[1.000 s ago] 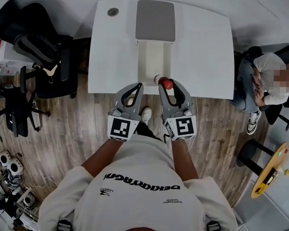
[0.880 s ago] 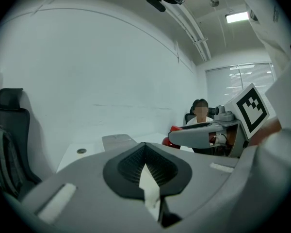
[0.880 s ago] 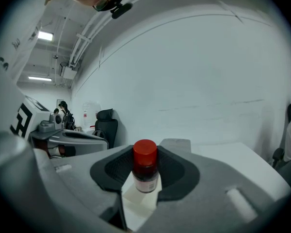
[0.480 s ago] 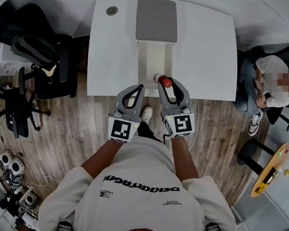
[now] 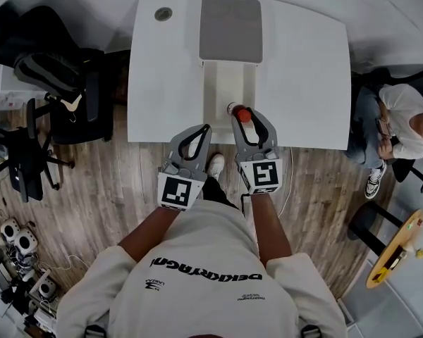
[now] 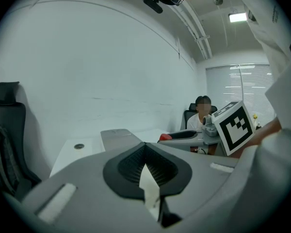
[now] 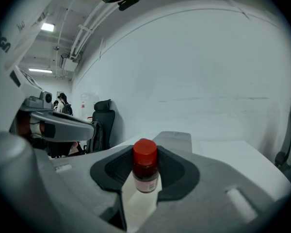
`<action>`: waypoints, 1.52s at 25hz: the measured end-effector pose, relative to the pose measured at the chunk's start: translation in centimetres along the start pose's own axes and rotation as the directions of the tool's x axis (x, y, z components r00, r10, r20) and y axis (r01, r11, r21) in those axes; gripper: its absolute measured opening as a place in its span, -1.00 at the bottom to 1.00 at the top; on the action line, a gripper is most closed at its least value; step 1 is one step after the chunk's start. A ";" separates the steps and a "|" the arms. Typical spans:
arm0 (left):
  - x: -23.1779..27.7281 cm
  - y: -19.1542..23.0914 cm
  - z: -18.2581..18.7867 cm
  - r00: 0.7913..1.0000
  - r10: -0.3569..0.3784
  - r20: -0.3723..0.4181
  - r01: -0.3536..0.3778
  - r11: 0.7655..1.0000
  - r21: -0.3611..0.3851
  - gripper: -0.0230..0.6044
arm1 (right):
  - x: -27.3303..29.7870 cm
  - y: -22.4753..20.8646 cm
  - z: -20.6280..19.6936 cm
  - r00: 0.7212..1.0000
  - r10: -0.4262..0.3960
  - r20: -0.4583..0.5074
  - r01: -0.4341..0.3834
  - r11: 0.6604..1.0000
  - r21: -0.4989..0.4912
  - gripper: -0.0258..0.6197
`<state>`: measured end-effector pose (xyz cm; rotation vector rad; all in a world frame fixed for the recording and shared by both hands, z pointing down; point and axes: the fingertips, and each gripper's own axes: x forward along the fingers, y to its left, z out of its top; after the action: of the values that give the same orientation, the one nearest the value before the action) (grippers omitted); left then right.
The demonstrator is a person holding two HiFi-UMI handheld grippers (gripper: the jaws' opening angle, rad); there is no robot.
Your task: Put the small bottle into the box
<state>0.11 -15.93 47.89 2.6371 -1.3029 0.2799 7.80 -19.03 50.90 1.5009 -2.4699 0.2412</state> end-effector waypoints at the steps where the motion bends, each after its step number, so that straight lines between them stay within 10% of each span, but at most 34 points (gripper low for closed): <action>1: 0.1 0.1 0.0 1.000 0.000 -0.001 0.000 1.000 -0.001 -0.91 | 0.2 -0.1 -0.2 1.000 0.001 -0.007 -0.001 1.000 -0.001 -0.48; 38: 1.9 1.3 -0.6 0.999 0.001 -0.046 -0.003 0.999 -0.053 -0.91 | 6.3 -1.2 -5.1 0.996 0.016 -0.086 -0.019 0.999 -0.029 -0.48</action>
<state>0.16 -17.98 49.09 2.5702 -1.2809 0.3010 6.67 -23.58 57.62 1.4267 -2.4096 0.2657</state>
